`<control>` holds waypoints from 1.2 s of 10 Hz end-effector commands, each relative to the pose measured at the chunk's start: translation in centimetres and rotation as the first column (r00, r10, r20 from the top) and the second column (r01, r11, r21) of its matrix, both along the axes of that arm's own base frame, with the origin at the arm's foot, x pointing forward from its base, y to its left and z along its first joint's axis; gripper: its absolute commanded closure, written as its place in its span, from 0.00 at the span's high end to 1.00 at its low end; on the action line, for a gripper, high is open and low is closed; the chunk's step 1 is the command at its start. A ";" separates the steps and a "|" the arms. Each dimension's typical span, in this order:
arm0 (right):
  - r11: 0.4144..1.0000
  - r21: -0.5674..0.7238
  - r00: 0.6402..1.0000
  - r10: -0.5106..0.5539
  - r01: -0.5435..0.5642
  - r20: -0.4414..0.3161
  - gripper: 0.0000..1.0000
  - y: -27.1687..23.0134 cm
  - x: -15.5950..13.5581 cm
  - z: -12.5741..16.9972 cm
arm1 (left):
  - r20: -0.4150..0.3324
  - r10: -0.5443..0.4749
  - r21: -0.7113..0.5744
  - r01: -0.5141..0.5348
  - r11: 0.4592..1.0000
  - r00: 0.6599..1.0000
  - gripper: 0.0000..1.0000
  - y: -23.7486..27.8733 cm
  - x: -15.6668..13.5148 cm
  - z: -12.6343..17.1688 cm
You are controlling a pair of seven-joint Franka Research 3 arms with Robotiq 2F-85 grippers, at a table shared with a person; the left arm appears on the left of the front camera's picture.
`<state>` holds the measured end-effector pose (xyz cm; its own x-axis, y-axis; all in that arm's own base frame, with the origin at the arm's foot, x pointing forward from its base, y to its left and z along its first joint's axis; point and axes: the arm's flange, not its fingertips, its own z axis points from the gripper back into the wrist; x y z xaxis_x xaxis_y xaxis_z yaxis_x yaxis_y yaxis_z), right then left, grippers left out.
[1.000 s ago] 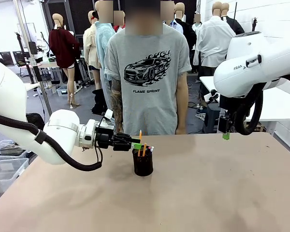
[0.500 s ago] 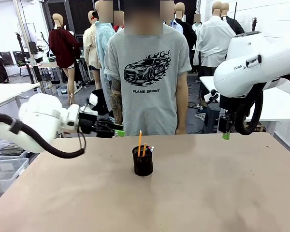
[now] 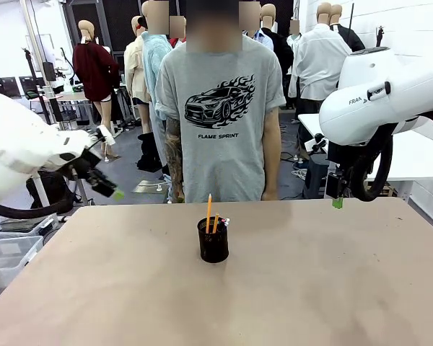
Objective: Place the pens into the pen holder.
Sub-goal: Pick up a writing instrument from the table and place it into the Pen holder.
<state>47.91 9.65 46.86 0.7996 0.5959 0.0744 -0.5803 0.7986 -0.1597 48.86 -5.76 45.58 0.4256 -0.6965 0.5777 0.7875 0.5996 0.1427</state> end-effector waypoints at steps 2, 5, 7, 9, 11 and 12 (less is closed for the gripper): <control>1.000 -0.002 1.000 -0.006 0.006 0.001 0.94 0.0 0.0 0.0 | -0.285 0.265 0.111 -0.243 0.964 0.921 0.60 3.7 -0.9 3.7; 1.000 -0.002 1.000 -0.006 0.006 0.001 0.94 0.0 0.0 0.0 | -0.346 0.408 0.235 -0.343 0.910 0.845 1.00 6.2 -2.3 4.1; 1.000 -0.002 1.000 -0.006 0.006 0.001 0.94 0.0 0.0 0.0 | -0.341 0.476 0.294 -0.388 0.873 0.811 1.00 6.8 -2.4 3.4; 1.000 -0.002 1.000 -0.006 0.006 0.001 0.94 0.0 0.0 0.0 | -0.281 0.491 0.272 -0.423 0.864 0.824 1.00 6.1 -3.8 2.7; 1.000 -0.002 1.000 -0.006 0.006 0.001 0.94 0.0 0.0 0.0 | -0.339 0.463 0.274 -0.385 0.881 0.819 1.00 6.9 -2.6 3.6; 1.000 -0.002 1.000 -0.006 0.006 0.001 0.94 0.0 0.0 0.0 | -0.339 0.463 0.274 -0.385 0.881 0.819 1.00 6.9 -2.6 3.6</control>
